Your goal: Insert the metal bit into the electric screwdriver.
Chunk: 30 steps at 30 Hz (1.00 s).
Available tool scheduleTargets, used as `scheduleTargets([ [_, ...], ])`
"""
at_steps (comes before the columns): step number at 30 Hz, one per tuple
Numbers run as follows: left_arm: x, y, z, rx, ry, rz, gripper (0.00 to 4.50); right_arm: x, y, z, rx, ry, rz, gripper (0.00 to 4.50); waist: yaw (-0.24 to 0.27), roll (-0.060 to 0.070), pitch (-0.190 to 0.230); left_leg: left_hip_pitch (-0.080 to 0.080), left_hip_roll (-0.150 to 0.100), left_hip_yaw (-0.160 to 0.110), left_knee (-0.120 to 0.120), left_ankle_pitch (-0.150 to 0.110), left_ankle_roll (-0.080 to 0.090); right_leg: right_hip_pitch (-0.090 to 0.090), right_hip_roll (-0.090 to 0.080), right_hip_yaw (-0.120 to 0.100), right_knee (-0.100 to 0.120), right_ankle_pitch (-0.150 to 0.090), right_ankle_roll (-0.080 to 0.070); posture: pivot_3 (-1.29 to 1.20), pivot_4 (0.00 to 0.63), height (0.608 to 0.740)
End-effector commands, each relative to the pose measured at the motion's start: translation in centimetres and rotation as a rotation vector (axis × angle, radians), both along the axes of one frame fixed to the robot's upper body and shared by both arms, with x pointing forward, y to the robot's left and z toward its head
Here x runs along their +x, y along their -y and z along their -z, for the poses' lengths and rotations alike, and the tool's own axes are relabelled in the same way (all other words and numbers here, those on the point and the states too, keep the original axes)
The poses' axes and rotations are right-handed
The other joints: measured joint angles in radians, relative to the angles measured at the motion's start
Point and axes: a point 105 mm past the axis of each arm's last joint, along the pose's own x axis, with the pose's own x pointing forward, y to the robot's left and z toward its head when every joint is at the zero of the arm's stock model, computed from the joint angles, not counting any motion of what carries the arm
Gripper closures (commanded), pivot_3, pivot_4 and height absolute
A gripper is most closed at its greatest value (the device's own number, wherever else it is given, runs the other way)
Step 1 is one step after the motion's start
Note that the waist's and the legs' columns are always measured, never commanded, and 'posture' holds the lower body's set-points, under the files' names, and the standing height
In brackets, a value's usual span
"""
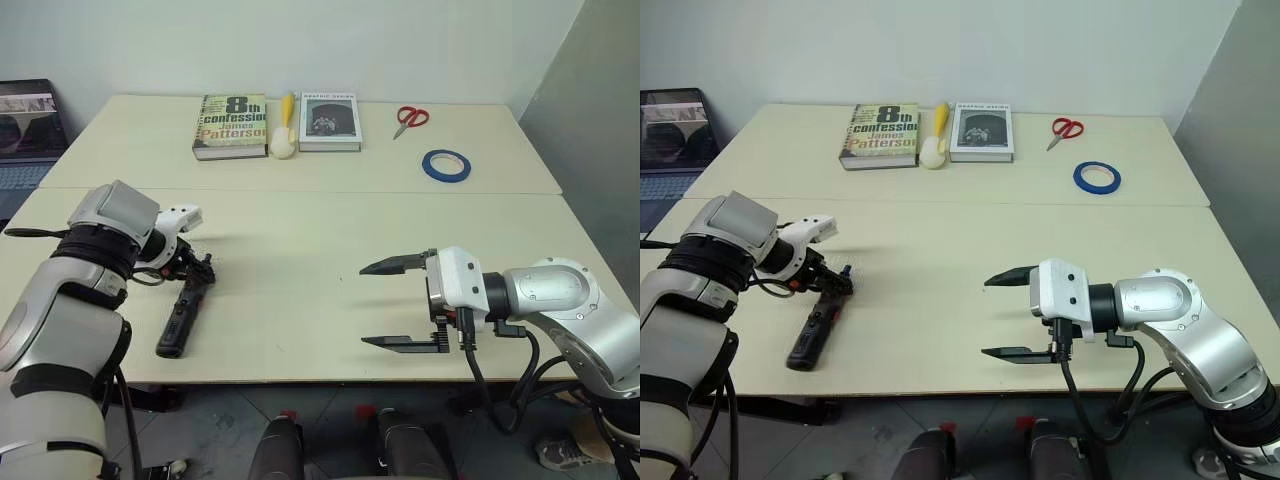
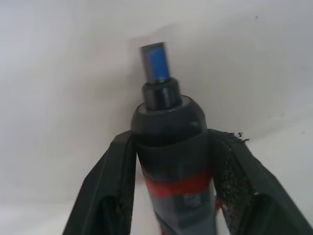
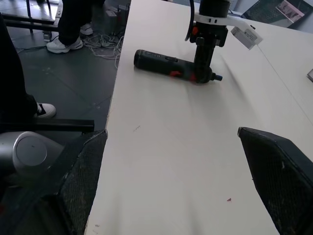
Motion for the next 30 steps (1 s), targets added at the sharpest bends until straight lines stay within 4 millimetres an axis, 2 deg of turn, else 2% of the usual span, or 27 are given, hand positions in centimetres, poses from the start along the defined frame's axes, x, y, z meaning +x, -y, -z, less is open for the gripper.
scheduleTargets([
  [1,-0.1,0.1,-0.1,-0.021,0.014,0.004,2.79,-0.2,0.2,-1.1,0.013,0.045,-0.006,0.0,0.0,0.0,0.0,0.0,0.0,0.0,0.0,0.0,0.0,0.0,0.0,0.0,0.0,0.0,0.0,0.0,0.15,0.74],
  [6,1.0,1.8,-2.1,-0.105,0.097,0.031,2.81,0.0,0.3,-1.1,0.012,0.045,-0.004,0.0,0.002,0.0,0.0,0.0,0.0,0.0,0.0,0.0,0.0,0.0,0.0,0.0,0.0,0.0,0.0,0.0,0.15,0.74],
  [9,1.7,2.9,-4.0,-0.157,0.176,0.075,2.81,0.0,0.3,-1.2,0.018,0.045,-0.002,0.0,0.002,-0.001,0.001,0.0,0.0,-0.001,0.0,0.0,0.0,0.0,0.0,0.0,0.0,0.0,0.0,0.0,0.15,0.74],
  [12,1.7,4.9,-6.8,-0.222,0.281,0.196,2.81,0.1,0.3,-1.3,0.022,0.047,0.005,0.0,0.002,-0.003,0.002,-0.001,0.0,-0.001,0.0,0.0,0.0,0.0,0.0,-0.001,0.0,0.0,0.0,0.0,0.15,0.74],
  [14,1.9,6.4,-8.3,-0.218,0.405,0.325,2.81,0.3,0.5,-1.2,0.02,0.048,0.009,0.0,0.001,-0.004,0.002,-0.002,0.0,-0.001,0.0,0.0,0.0,-0.001,0.0,-0.001,0.001,0.0,0.0,0.0,0.15,0.74],
  [17,2.0,8.6,-10.5,-0.271,0.578,0.415,2.82,0.4,0.6,-1.4,0.02,0.051,0.014,0.0,0.001,-0.004,0.002,-0.004,0.0,-0.001,0.0,0.0,0.0,-0.003,0.0,-0.001,0.001,0.0,0.0,0.0,0.15,0.74],
  [23,2.5,12.4,-11.7,-0.309,0.886,0.504,2.82,1.3,1.9,-1.5,-0.006,0.071,0.087,0.0,0.004,-0.004,0.002,-0.005,0.0,-0.001,0.002,0.0,0.0,-0.004,0.0,-0.001,0.002,0.0,0.0,0.0,0.15,0.74],
  [25,2.5,13.2,-11.8,-0.328,0.929,0.505,2.83,1.4,2.2,-1.6,-0.005,0.074,0.106,0.0,0.003,-0.004,0.002,-0.006,0.0,-0.002,0.004,0.0,0.0,-0.005,0.0,-0.001,0.002,0.001,0.001,0.0,0.15,0.74],
  [26,2.4,14.8,-11.8,-0.371,0.966,0.512,2.83,1.7,3.1,-1.7,-0.006,0.085,0.145,0.0,0.003,-0.004,0.002,-0.006,0.0,-0.001,0.004,0.0,0.0,-0.005,0.0,0.0,0.002,0.001,0.001,0.0,0.15,0.74],
  [28,2.5,16.3,-11.8,-0.491,1.087,0.529,2.83,2.6,3.5,-2.5,0.007,0.128,0.266,0.0,0.004,-0.004,0.002,-0.006,-0.001,-0.001,0.005,0.0,0.0,-0.004,0.0,0.0,0.002,0.002,0.002,0.0,0.15,0.74],
  [30,2.3,18.3,-11.6,-0.56,1.168,0.537,2.83,2.9,5.3,-2.7,0.011,0.143,0.361,0.0,0.006,-0.004,0.002,-0.006,-0.001,-0.001,0.007,0.0,0.0,-0.004,-0.001,0.0,0.002,0.002,0.003,0.0,0.15,0.74],
])
